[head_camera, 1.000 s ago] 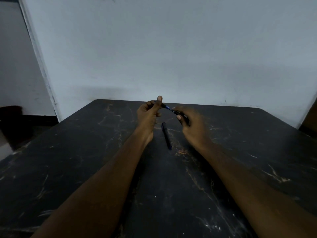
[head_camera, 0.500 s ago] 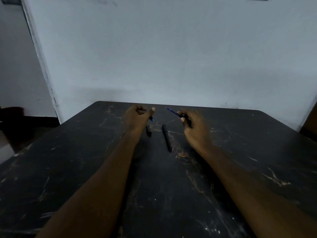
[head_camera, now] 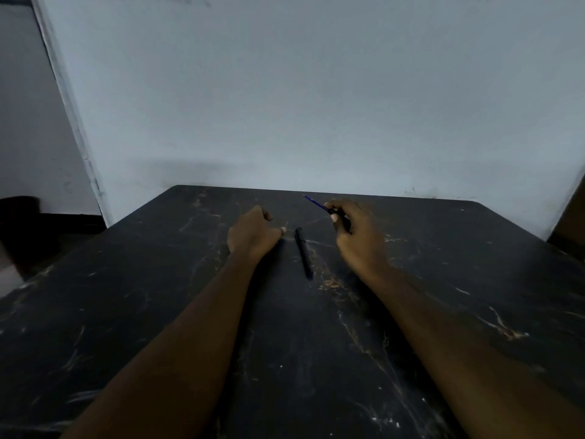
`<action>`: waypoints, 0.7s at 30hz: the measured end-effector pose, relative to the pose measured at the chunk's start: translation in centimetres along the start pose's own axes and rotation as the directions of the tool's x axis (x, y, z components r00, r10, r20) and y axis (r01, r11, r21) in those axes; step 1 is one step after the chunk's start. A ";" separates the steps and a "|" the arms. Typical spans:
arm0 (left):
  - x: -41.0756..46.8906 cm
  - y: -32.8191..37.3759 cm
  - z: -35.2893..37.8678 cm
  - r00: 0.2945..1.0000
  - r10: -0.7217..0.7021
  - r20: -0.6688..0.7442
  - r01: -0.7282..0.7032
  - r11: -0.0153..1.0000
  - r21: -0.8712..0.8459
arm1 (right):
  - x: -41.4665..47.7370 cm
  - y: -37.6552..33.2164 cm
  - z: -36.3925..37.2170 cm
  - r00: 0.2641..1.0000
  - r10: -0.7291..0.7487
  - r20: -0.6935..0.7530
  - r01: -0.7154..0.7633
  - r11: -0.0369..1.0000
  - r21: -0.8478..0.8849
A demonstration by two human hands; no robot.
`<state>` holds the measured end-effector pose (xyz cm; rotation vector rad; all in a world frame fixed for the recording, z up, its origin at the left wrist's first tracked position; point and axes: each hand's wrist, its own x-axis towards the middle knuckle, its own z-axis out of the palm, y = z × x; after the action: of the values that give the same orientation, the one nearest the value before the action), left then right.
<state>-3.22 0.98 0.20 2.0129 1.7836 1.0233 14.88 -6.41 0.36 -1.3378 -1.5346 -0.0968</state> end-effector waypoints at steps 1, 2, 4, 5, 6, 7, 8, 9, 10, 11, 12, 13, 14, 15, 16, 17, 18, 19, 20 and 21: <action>0.0 -0.1 -0.1 1.000 -0.006 -0.006 0.006 1.000 -0.008 | 0.0 0.1 0.0 1.000 0.004 0.004 -0.004 1.000 0.006; 0.0 -0.1 -0.2 1.000 -0.015 -0.008 0.015 1.000 -0.019 | 0.1 0.1 0.0 1.000 0.007 0.011 -0.007 1.000 0.010; -0.1 -0.1 -0.4 0.999 -0.034 -0.007 0.034 0.999 -0.032 | 0.1 0.2 0.0 1.000 0.014 0.019 -0.014 1.000 0.009; -0.2 0.0 -0.6 0.999 -0.040 -0.005 0.040 0.999 -0.023 | 0.1 0.2 0.0 1.000 0.017 0.017 -0.017 1.000 0.007; -0.3 0.1 -0.7 0.999 -0.043 0.002 0.043 0.999 -0.005 | 0.1 0.1 0.0 1.000 0.023 0.014 -0.023 1.000 0.005; -0.3 0.2 -0.9 0.999 -0.042 0.011 0.041 0.999 0.016 | 0.1 0.1 0.0 0.999 0.030 0.011 -0.030 1.000 0.004; -0.4 0.2 -1.0 0.999 -0.043 0.016 0.042 0.999 0.033 | 0.1 0.1 0.0 0.999 0.034 0.008 -0.034 0.999 0.008; -0.5 0.3 -1.1 0.999 -0.045 0.019 0.044 0.998 0.044 | 0.1 0.2 0.0 0.999 0.037 0.006 -0.037 0.999 0.015; -0.6 0.4 -1.2 0.999 -0.048 0.022 0.047 0.998 0.049 | 0.1 0.2 0.0 0.999 0.040 0.006 -0.040 0.999 0.022; -0.8 0.4 -1.2 0.999 -0.045 0.019 0.044 0.997 0.056 | 0.1 0.3 0.0 0.999 0.043 0.009 -0.044 0.999 0.028; -0.9 0.5 -1.3 0.999 -0.039 0.016 0.038 0.997 0.065 | 0.1 0.3 0.0 0.999 0.043 0.012 -0.043 0.999 0.032; -1.0 0.5 -1.3 0.999 -0.034 0.011 0.033 0.997 0.071 | 0.1 0.3 0.1 0.999 0.042 0.014 -0.043 0.999 0.031; -1.0 0.6 -1.3 0.999 -0.035 0.006 0.035 0.997 0.070 | 0.1 0.3 0.1 0.999 0.041 0.013 -0.041 0.999 0.030; -1.0 0.6 -1.3 0.999 -0.040 -0.001 0.040 0.997 0.059 | 0.1 0.3 0.1 0.999 0.042 0.012 -0.042 0.999 0.030; -1.0 0.6 -1.3 0.999 -0.043 -0.013 0.043 0.998 0.038 | 0.0 0.4 0.1 0.999 0.045 0.015 -0.045 0.998 0.035; -0.9 0.6 -1.2 0.999 -0.040 -0.030 0.040 0.999 0.004 | 0.0 0.4 0.2 0.999 0.049 0.022 -0.050 0.998 0.041; -0.9 0.7 -1.2 0.998 -0.036 -0.048 0.033 0.998 -0.050 | 0.0 0.5 0.2 0.998 0.054 0.032 -0.055 0.997 0.047; -0.9 0.9 -1.2 0.998 -0.029 -0.059 0.022 0.992 -0.123 | -0.1 0.6 0.3 0.998 0.058 0.040 -0.060 0.997 0.052; -1.0 1.2 -1.3 0.998 -0.021 -0.056 0.008 0.977 -0.211 | -0.1 0.6 0.3 0.997 0.057 0.043 -0.060 0.997 0.057; -1.1 1.6 -1.4 0.999 -0.013 -0.035 0.001 0.951 -0.309 | -0.1 0.6 0.4 0.998 0.054 0.041 -0.057 0.996 0.063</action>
<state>-2.91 -0.72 1.84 1.8045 1.5322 1.2573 15.03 -6.01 -0.21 -1.3374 -1.5199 0.0134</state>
